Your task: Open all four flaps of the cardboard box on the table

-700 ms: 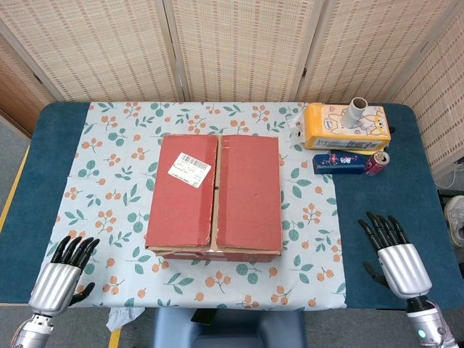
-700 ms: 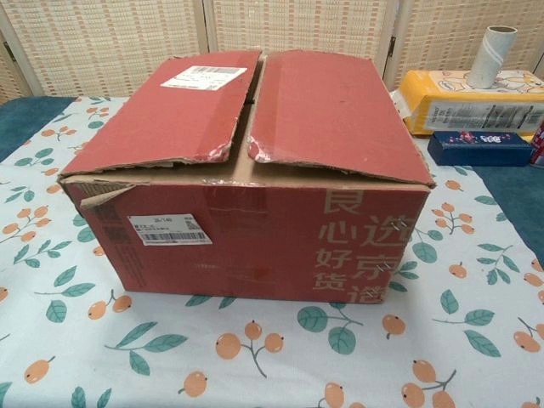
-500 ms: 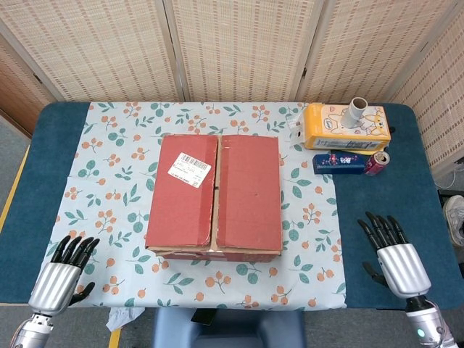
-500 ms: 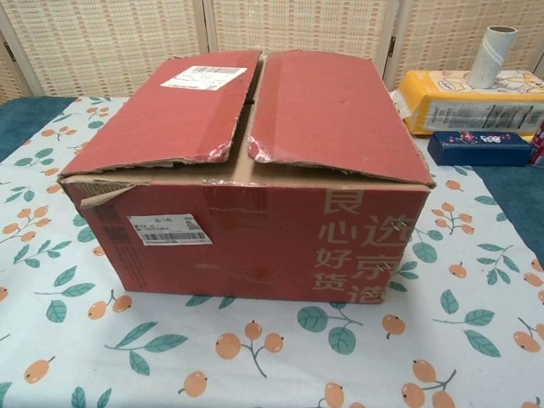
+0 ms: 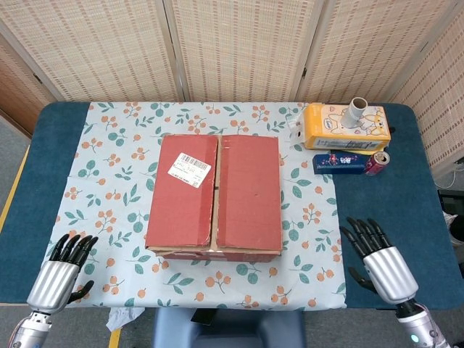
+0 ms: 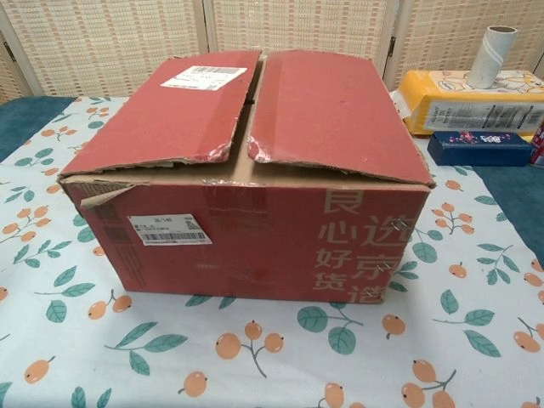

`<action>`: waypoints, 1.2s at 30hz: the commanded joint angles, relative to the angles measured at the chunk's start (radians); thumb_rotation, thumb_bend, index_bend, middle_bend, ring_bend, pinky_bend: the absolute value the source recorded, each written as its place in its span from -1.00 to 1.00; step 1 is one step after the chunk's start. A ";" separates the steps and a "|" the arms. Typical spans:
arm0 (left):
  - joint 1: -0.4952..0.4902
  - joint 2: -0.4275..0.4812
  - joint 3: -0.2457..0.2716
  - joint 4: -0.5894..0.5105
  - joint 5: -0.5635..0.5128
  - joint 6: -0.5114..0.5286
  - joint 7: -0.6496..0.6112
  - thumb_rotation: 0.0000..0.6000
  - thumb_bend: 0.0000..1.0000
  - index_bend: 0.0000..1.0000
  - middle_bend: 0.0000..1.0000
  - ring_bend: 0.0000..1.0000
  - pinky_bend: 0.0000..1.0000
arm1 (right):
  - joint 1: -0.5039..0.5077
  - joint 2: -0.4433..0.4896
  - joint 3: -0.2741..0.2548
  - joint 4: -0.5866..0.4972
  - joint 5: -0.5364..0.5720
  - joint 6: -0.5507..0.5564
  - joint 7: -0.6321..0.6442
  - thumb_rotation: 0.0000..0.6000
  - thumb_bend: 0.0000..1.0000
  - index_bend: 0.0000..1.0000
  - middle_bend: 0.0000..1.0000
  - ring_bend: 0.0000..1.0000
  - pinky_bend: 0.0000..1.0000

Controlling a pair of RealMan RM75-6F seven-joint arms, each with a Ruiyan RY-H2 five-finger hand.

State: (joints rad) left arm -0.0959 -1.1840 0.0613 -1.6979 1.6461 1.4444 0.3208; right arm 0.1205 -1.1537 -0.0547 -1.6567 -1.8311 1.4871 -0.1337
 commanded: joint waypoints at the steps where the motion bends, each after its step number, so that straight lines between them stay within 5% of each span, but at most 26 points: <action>1: 0.003 -0.002 0.004 0.000 0.016 0.008 0.003 1.00 -0.42 -0.87 -0.70 -0.81 -1.00 | 0.051 0.015 -0.025 -0.043 -0.119 -0.005 0.010 1.00 -0.29 -1.00 -1.00 -1.00 -1.00; 7: -0.001 -0.003 0.007 0.001 0.004 -0.013 0.016 1.00 -0.29 -0.87 -0.71 -0.81 -1.00 | 0.097 0.024 -0.007 -0.142 -0.180 -0.041 -0.057 1.00 -0.29 -1.00 -1.00 -1.00 -1.00; 16: 0.000 0.004 0.003 0.002 0.010 0.002 -0.013 1.00 -0.16 -0.87 -0.71 -0.81 -1.00 | 0.210 0.013 0.057 -0.288 -0.102 -0.246 -0.141 1.00 -0.30 -1.00 -1.00 -1.00 -1.00; 26: 0.004 0.009 0.003 0.014 0.027 0.024 -0.043 1.00 -0.16 -0.87 -0.71 -0.81 -1.00 | 0.346 -0.157 0.161 -0.263 -0.024 -0.361 -0.164 1.00 -0.29 -1.00 -1.00 -1.00 -1.00; 36: 0.007 0.022 0.010 0.023 0.051 0.043 -0.088 1.00 -0.16 -0.86 -0.71 -0.81 -1.00 | 0.420 -0.274 0.197 -0.217 0.043 -0.422 -0.264 1.00 -0.29 -1.00 -1.00 -1.00 -1.00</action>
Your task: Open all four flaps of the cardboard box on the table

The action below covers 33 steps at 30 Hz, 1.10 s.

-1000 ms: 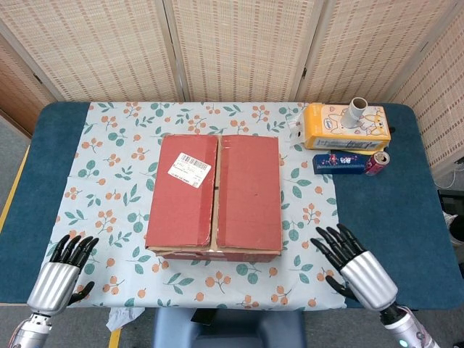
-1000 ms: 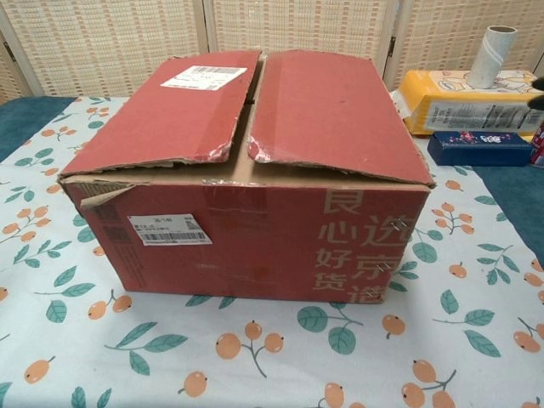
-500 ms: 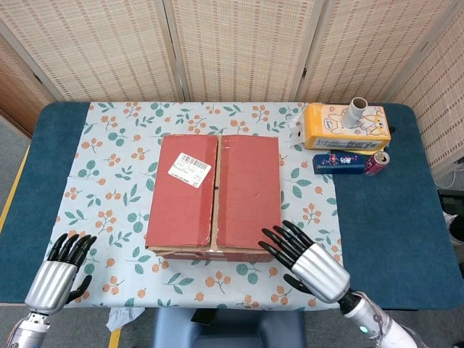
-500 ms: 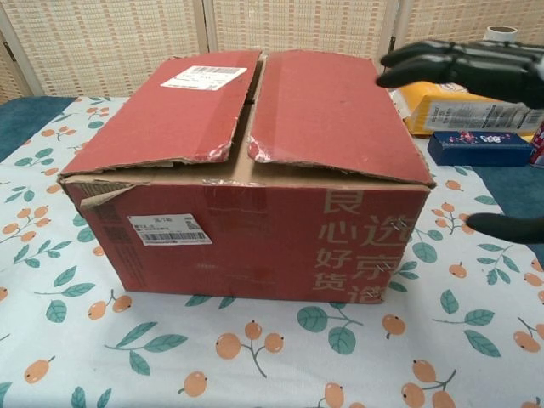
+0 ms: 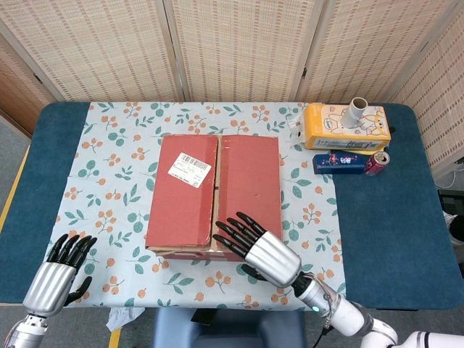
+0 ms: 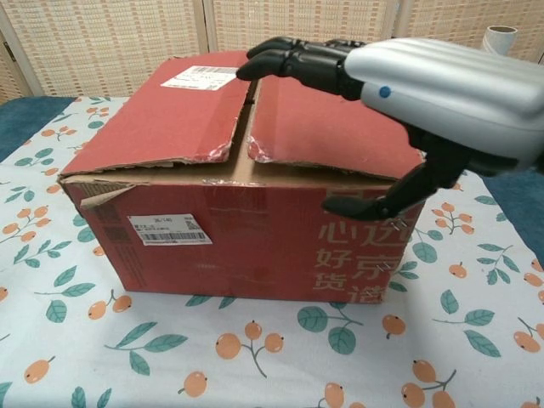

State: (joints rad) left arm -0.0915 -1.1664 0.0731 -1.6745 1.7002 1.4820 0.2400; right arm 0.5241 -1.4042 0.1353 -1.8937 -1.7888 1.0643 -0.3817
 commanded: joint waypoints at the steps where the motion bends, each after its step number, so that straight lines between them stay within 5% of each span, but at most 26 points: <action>1: 0.003 0.005 -0.002 -0.001 -0.004 0.007 -0.011 1.00 -0.16 -0.86 -0.71 -0.81 -1.00 | 0.021 -0.032 0.009 0.029 0.001 0.002 -0.023 1.00 -0.29 -1.00 -1.00 -1.00 -1.00; 8: -0.002 0.017 0.001 -0.002 0.002 -0.001 -0.033 1.00 -0.16 -0.86 -0.71 -0.81 -1.00 | 0.051 -0.089 0.023 0.076 0.016 0.002 -0.090 1.00 -0.12 -1.00 -1.00 -1.00 -1.00; 33: 0.006 0.046 0.004 0.001 0.022 0.032 -0.104 1.00 -0.16 -0.86 -0.70 -0.81 -1.00 | 0.152 -0.197 0.075 0.150 0.158 -0.025 -0.194 1.00 -0.11 -1.00 -1.00 -1.00 -1.00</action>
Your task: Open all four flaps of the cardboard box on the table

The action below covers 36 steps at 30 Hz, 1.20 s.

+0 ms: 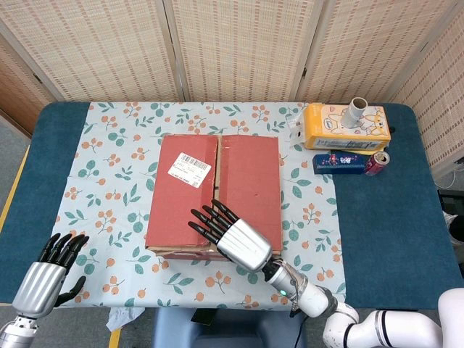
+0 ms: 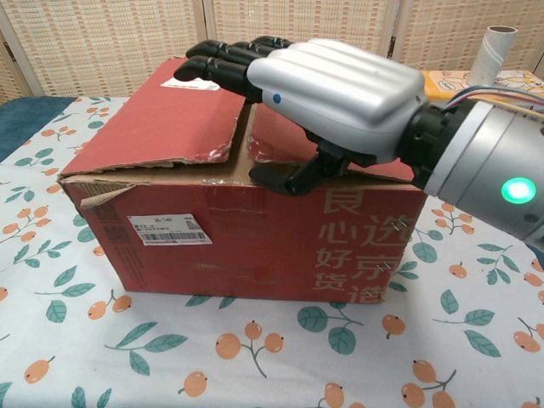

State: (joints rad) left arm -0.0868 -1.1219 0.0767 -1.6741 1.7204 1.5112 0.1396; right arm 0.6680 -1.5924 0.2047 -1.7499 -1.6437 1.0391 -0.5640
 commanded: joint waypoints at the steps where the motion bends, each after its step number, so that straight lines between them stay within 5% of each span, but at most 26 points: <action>1: 0.001 0.003 0.000 0.001 0.002 0.003 -0.006 1.00 -0.16 -0.86 -0.71 -0.81 -1.00 | 0.010 -0.012 0.007 0.007 0.019 -0.001 -0.016 1.00 -0.11 -1.00 -1.00 -1.00 -1.00; 13: 0.010 0.006 0.004 -0.001 0.014 0.016 -0.007 1.00 -0.16 -0.86 -0.71 -0.81 -1.00 | 0.018 -0.021 0.008 -0.012 0.039 0.051 -0.065 1.00 -0.11 -1.00 -1.00 -1.00 -1.00; 22: 0.019 0.008 -0.010 0.001 -0.001 0.038 -0.021 1.00 -0.16 -0.85 -0.71 -0.81 -1.00 | -0.054 0.087 -0.004 -0.112 -0.010 0.189 -0.072 1.00 -0.11 -1.00 -1.00 -1.00 -1.00; 28: 0.029 0.004 -0.011 0.008 0.020 0.070 -0.026 1.00 -0.16 -0.85 -0.76 -0.93 -1.00 | -0.195 0.242 -0.078 -0.194 -0.109 0.380 -0.033 1.00 -0.11 -1.00 -1.00 -1.00 -1.00; 36: 0.029 -0.002 -0.012 0.008 0.017 0.059 -0.008 1.00 -0.16 -0.85 -0.79 -0.96 -1.00 | -0.443 0.354 -0.229 -0.027 -0.176 0.691 0.236 1.00 -0.11 -1.00 -1.00 -1.00 -1.00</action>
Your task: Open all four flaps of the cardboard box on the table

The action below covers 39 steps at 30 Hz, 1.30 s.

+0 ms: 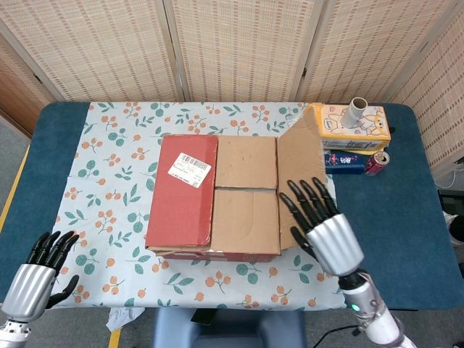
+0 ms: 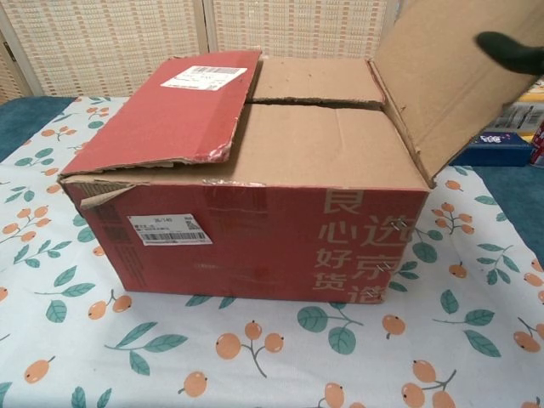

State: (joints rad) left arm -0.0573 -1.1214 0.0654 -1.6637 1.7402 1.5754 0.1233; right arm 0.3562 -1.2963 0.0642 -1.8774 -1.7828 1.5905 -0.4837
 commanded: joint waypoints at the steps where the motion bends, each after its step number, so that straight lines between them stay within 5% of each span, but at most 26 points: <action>1: -0.001 -0.004 -0.001 -0.003 -0.002 -0.006 0.013 1.00 -0.16 -0.85 -0.79 -0.96 -1.00 | -0.156 0.058 -0.101 0.130 -0.039 0.171 0.192 1.00 -0.11 -1.00 -1.00 -1.00 -1.00; 6: -0.009 -0.012 0.012 0.000 0.029 -0.019 0.023 1.00 -0.16 -0.85 -0.79 -0.96 -1.00 | -0.246 0.032 -0.123 0.280 -0.026 0.279 0.342 1.00 -0.11 -1.00 -1.00 -1.00 -1.00; 15: -0.009 -0.077 0.029 0.042 0.152 0.028 0.074 1.00 -0.16 -0.82 -0.79 -0.96 -1.00 | -0.280 -0.003 -0.111 0.407 0.001 0.269 0.436 1.00 -0.11 -1.00 -1.00 -1.00 -1.00; 24: -0.020 -0.099 -0.010 -0.182 0.117 -0.078 0.409 1.00 -0.25 -0.89 -0.79 -0.96 -1.00 | -0.280 0.040 -0.117 0.459 0.014 0.221 0.585 1.00 -0.11 -1.00 -1.00 -1.00 -1.00; 39: -0.133 -0.140 -0.036 -0.436 0.102 -0.336 0.665 1.00 -0.24 -0.92 -0.92 -1.00 -1.00 | -0.313 0.099 -0.111 0.462 -0.042 0.299 0.702 1.00 -0.11 -1.00 -1.00 -1.00 -1.00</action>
State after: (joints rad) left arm -0.1707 -1.2556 0.0331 -2.0636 1.8563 1.2748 0.7677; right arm 0.0486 -1.2018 -0.0517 -1.4179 -1.8233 1.8813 0.2114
